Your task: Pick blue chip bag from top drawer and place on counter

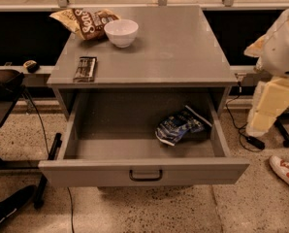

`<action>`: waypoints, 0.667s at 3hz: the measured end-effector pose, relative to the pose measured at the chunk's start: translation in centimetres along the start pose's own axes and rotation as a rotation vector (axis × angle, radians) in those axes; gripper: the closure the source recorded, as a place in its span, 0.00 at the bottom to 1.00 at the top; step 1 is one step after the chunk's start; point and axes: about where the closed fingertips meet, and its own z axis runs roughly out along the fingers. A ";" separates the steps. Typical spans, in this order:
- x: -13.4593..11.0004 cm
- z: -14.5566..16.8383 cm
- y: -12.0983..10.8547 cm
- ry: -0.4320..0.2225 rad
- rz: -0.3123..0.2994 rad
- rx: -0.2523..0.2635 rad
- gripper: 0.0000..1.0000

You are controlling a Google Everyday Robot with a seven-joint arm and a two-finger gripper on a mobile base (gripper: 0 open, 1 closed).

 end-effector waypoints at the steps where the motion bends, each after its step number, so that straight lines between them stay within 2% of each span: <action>1: 0.6 3.4 1.0 0.046 -0.120 0.053 0.00; 2: 3.7 7.7 2.9 0.029 -0.223 0.075 0.00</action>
Offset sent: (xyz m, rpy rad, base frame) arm 0.0300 -0.0216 -0.1241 -0.0577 -0.3742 0.3420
